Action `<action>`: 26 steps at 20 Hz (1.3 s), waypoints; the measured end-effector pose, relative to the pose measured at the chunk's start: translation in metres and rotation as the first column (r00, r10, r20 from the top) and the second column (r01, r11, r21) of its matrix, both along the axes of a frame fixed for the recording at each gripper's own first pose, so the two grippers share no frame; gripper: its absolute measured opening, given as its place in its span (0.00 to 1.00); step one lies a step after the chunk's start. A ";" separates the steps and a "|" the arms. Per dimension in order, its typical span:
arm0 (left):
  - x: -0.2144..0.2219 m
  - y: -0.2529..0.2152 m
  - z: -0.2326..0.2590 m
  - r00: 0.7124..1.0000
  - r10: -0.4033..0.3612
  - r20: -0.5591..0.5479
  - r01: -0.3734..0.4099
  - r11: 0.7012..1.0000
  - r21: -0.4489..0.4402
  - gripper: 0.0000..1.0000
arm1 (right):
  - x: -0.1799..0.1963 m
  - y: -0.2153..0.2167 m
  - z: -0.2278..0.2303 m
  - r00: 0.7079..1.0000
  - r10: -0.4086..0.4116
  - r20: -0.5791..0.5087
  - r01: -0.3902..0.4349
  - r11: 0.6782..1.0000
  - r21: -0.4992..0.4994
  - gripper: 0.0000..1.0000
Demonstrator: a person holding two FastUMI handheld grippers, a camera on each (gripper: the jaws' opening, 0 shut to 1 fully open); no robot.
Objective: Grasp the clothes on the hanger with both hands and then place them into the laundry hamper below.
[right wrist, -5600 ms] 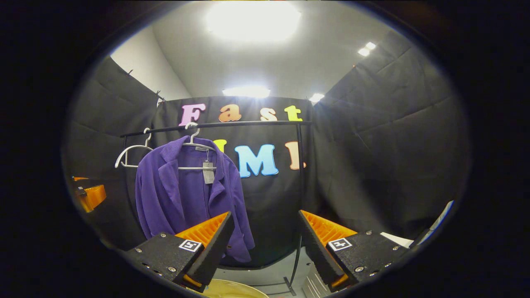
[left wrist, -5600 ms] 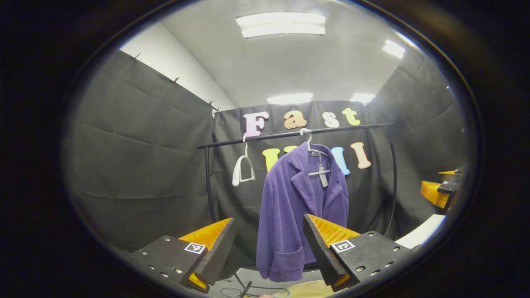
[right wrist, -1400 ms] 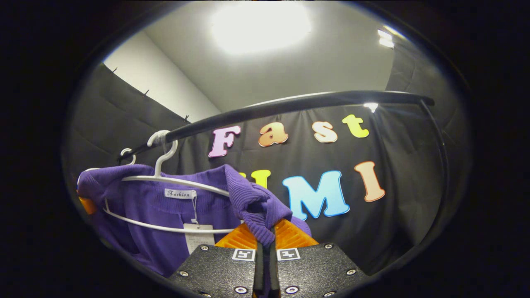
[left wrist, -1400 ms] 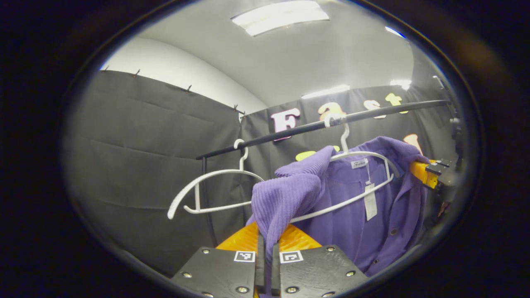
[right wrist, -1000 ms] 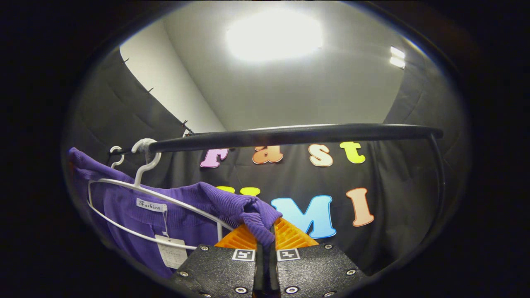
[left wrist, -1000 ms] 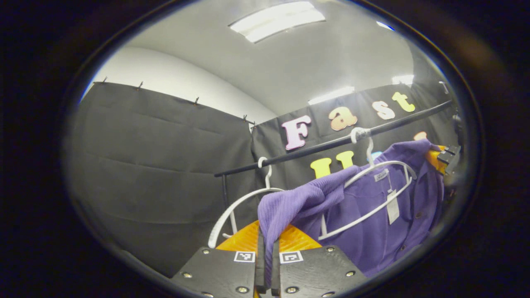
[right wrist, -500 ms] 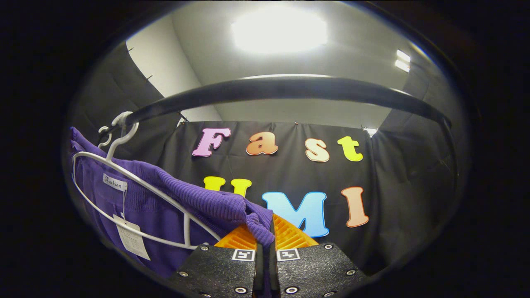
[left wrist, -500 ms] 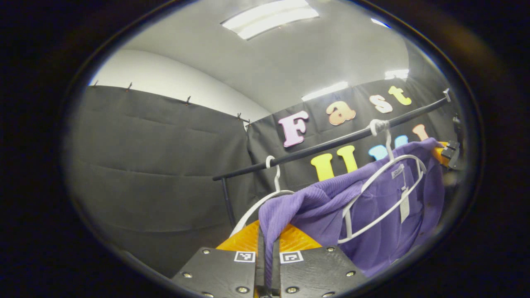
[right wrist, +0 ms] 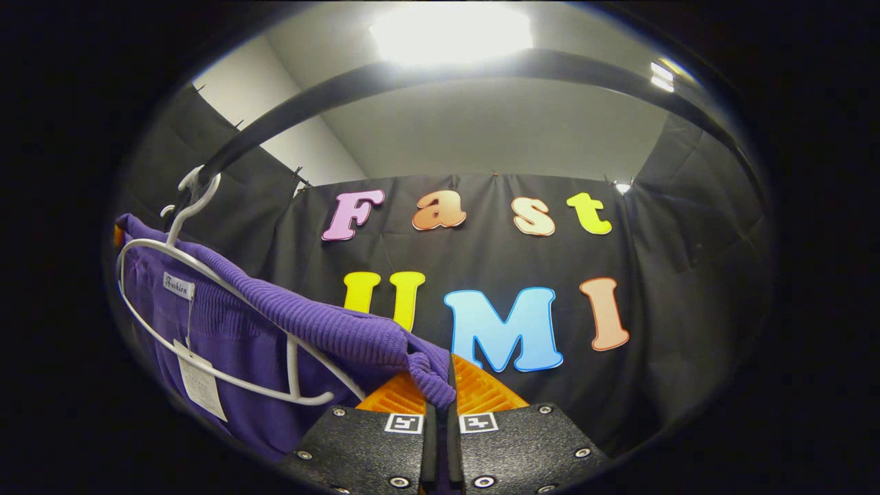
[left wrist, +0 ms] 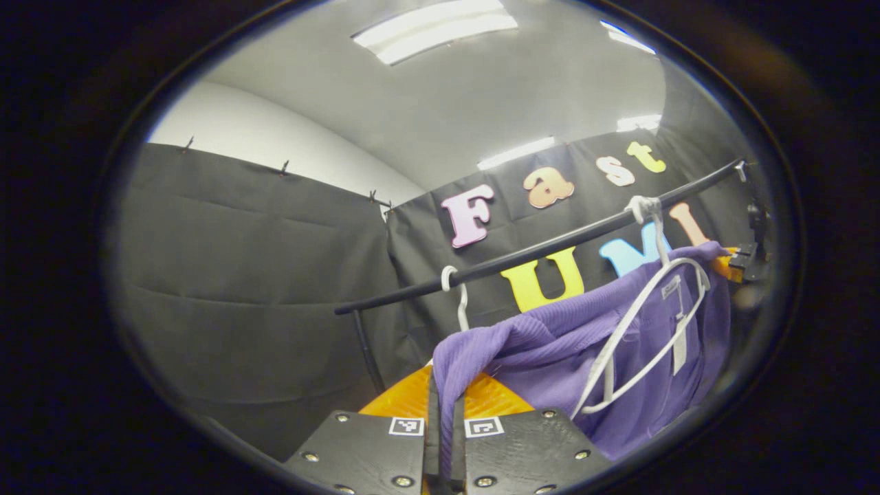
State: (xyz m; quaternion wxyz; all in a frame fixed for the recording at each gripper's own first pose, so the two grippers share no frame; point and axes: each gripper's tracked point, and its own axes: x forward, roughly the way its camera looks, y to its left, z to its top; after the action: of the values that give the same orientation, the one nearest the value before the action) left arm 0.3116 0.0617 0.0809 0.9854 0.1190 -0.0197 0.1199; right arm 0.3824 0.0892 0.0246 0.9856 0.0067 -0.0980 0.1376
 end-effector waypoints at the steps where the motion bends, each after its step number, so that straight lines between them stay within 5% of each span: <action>1: 0.001 0.000 -0.006 1.000 -0.005 -0.012 0.005 1.000 0.003 0.11 | -0.001 0.000 -0.001 1.000 0.000 -0.013 0.000 1.000 0.010 0.05; 14: 0.003 -0.022 -0.071 0.994 -0.050 -0.097 0.039 0.994 -0.104 0.02 | 0.037 0.009 -0.043 0.988 0.006 -0.151 0.001 0.999 0.045 0.05; 23: 0.004 -0.040 -0.107 0.985 -0.079 -0.153 0.059 0.990 -0.129 0.02 | 0.032 -0.001 -0.100 0.955 -0.020 -0.297 0.032 0.999 0.037 0.05; 26: 0.000 -0.044 -0.121 0.982 -0.072 -0.176 0.049 0.990 -0.130 0.11 | 0.027 0.000 -0.113 0.951 -0.021 -0.309 0.026 1.000 0.012 0.03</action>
State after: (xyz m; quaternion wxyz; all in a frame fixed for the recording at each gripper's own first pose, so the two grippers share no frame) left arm 0.3115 0.0177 -0.0403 0.9919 0.0665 0.0738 0.0797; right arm 0.4089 0.0888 -0.0880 0.9903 0.0349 0.0563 0.1223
